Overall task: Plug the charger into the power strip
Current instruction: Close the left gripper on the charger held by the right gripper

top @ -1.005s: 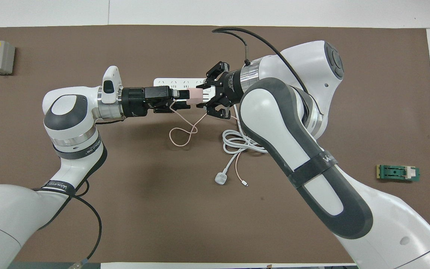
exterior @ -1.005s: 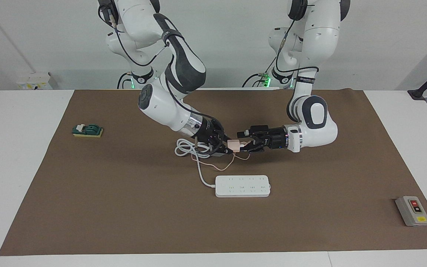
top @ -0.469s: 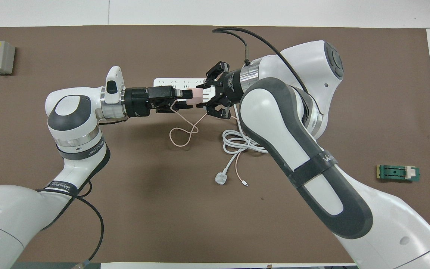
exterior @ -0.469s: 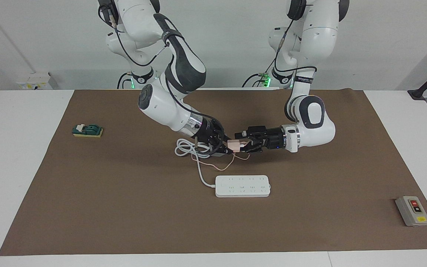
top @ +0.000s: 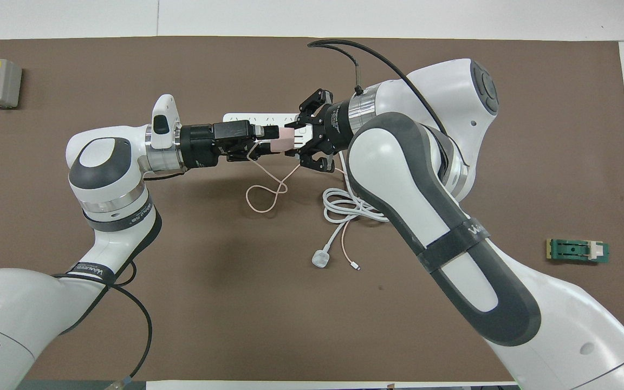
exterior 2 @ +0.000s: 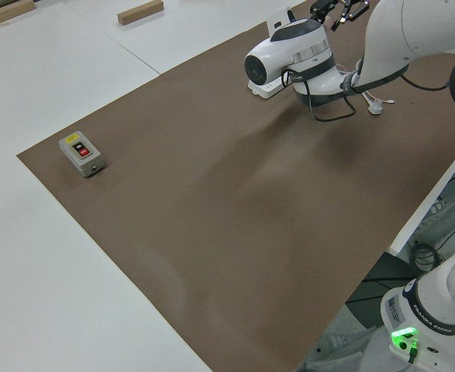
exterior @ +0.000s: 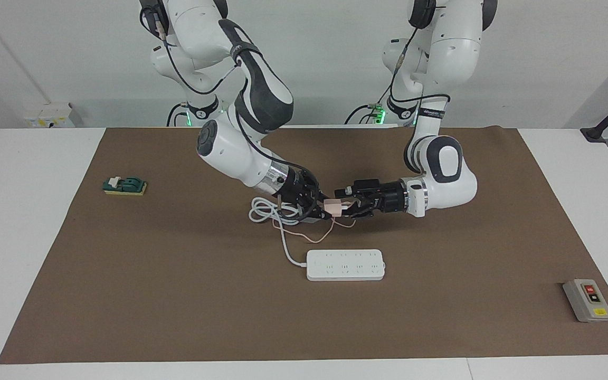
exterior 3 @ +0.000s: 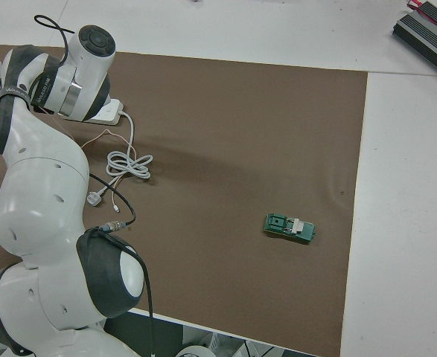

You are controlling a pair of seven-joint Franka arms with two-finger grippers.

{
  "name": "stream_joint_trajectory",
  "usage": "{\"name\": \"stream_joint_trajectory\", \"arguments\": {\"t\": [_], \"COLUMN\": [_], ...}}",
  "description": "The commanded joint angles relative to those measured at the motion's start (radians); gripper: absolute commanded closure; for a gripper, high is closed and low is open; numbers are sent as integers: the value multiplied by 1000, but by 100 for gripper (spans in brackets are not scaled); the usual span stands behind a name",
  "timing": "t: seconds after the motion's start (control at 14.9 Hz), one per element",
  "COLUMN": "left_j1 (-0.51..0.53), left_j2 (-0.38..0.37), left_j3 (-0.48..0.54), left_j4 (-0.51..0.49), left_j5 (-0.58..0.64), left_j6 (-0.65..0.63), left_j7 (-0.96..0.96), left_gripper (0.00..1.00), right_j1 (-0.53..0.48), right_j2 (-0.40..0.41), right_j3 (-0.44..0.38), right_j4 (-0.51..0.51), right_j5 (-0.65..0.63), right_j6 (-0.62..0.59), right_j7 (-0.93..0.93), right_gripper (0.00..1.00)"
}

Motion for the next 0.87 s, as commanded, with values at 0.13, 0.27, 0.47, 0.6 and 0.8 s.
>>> {"name": "stream_joint_trajectory", "arguments": {"t": [0.13, 0.27, 0.47, 0.6, 0.8], "left_j1": [-11, -11, -12, -15, -23], "left_j2": [4, 4, 4, 6, 6], "left_j3": [7, 7, 7, 7, 5], "left_j4": [8, 8, 7, 8, 17], "left_j5": [-19, -20, -19, -36, -45], "left_j6": [14, 14, 15, 18, 21], "left_j7": [-3, -3, -3, -2, -5], "left_gripper": [1, 2, 19, 50, 100], "right_j1": [-3, -3, -3, -5, -5], "right_j2": [11, 11, 11, 11, 11], "right_j3": [1, 1, 1, 1, 1], "right_j4": [21, 21, 21, 21, 21], "right_j5": [27, 27, 27, 27, 29], "right_j6": [-11, -11, -10, -11, -11], "right_j7": [14, 14, 14, 14, 14], "right_gripper": [100, 100, 100, 100, 100]}}
